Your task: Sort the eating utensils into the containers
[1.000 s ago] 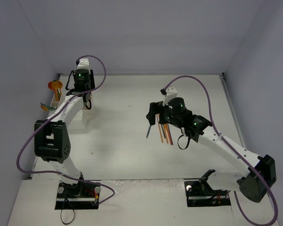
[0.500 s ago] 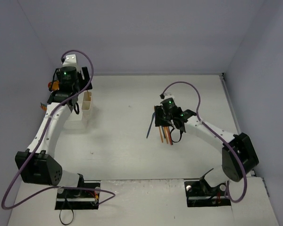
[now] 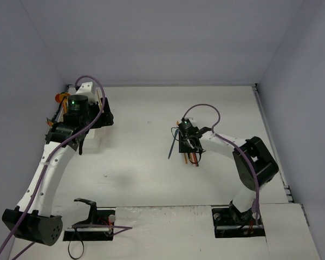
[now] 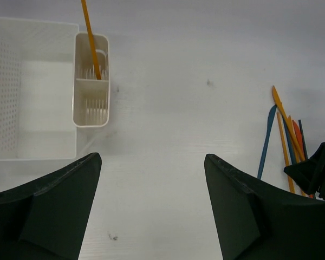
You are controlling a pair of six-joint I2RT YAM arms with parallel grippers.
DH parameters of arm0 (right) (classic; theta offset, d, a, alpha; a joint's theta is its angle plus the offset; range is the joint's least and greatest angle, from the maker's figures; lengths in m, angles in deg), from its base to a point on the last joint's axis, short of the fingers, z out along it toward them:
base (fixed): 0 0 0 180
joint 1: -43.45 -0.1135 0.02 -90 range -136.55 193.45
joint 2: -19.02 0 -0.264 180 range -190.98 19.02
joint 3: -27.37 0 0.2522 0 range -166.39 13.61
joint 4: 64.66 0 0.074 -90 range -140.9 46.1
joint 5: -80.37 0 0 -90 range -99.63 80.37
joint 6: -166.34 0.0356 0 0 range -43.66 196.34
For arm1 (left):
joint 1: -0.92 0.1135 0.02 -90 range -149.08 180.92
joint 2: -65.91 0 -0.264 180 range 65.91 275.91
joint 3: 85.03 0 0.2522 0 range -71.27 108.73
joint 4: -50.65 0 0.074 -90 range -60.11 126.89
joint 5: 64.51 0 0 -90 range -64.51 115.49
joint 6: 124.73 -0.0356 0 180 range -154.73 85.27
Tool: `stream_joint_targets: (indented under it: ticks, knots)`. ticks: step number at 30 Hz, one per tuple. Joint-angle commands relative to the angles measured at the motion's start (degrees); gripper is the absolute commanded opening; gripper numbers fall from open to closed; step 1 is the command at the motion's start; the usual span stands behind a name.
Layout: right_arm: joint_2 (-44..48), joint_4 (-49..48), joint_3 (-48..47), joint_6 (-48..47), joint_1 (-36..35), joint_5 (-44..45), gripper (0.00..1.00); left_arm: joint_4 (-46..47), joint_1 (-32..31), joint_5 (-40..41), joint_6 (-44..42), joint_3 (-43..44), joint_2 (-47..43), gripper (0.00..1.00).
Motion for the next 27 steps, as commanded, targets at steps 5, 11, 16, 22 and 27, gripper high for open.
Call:
stream_joint_targets:
  ticks: [5, 11, 16, 22, 27]
  knots:
    - [-2.78, 0.41, 0.59, 2.71, -0.79, 1.73, 0.24, -0.26, -0.10, -1.87, 1.43, 1.11, -1.27, 0.74]
    - [-5.57, 1.23, -0.81, 2.40, -3.27, 1.30, 0.00, -0.17, -1.01, -2.78, 2.61, 1.76, -1.05, 0.74]
    - [-1.21, 2.04, -1.52, 2.64, -4.46, 2.15, 0.00, 0.00, -3.72, -4.76, 4.53, 2.94, -0.76, 0.74]
    - [8.45, 3.88, -2.41, 2.68, -5.81, 2.16, 0.00, 0.68, -7.71, -7.50, 9.11, 4.47, 0.54, 0.75]
    - [14.72, 3.45, -5.59, -1.91, -11.11, 2.07, 0.00, 4.56, -11.34, -10.55, 13.17, 4.59, 2.00, 0.75]
